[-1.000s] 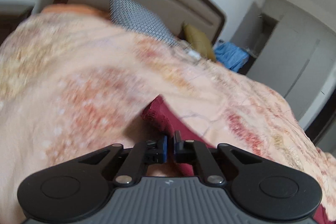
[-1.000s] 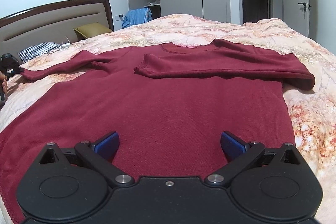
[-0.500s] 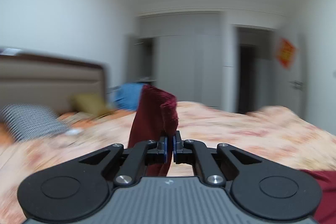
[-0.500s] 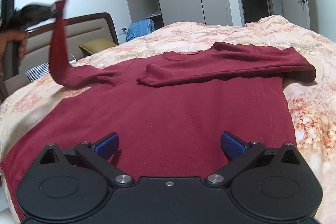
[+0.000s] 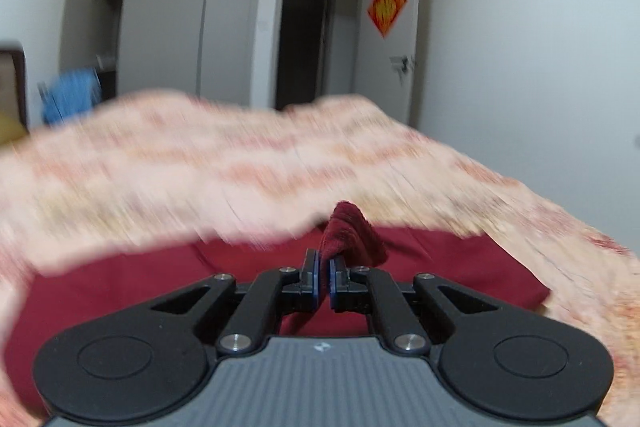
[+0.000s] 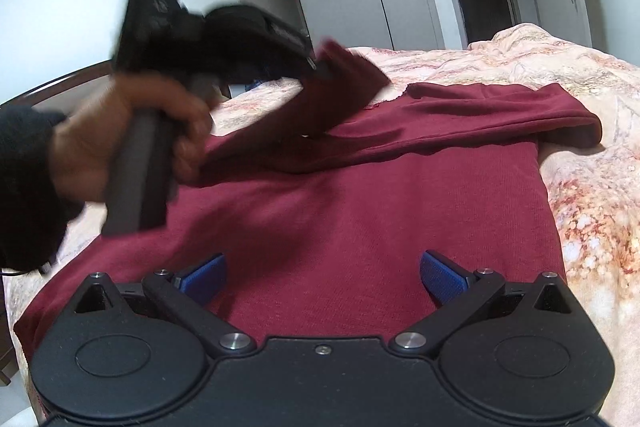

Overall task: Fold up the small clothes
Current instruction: 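Grasp the other sleeve cuff with the left tool and lift it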

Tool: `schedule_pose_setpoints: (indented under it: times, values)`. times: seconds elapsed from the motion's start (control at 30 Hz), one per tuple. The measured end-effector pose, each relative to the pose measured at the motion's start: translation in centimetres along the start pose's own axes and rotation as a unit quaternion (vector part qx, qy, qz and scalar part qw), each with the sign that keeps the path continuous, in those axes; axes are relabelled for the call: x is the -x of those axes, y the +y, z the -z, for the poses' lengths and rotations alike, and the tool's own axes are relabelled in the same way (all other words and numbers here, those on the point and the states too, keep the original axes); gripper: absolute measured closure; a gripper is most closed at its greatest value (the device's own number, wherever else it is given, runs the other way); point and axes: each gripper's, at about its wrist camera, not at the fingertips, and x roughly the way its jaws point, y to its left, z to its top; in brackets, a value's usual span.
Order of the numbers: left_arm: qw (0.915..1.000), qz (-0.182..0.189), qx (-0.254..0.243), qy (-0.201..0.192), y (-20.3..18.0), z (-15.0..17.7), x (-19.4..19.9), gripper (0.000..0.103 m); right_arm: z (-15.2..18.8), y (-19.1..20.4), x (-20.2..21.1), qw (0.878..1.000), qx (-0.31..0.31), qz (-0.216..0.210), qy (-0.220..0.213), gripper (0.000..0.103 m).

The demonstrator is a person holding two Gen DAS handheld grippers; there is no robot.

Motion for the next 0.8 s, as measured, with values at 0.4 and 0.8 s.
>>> schedule_pose_setpoints:
  times: [0.4,0.8]
  values:
    - [0.9977,0.052,0.031,0.031,4.0,1.7,3.3,0.018,0.1,-0.2,0.1,1.000,-0.001,-0.001,-0.002,0.000]
    - [0.9837,-0.161,-0.046,0.066,11.5,5.0,9.8,0.008,0.1,0.0,0.0,1.000,0.002,0.003,-0.001,0.000]
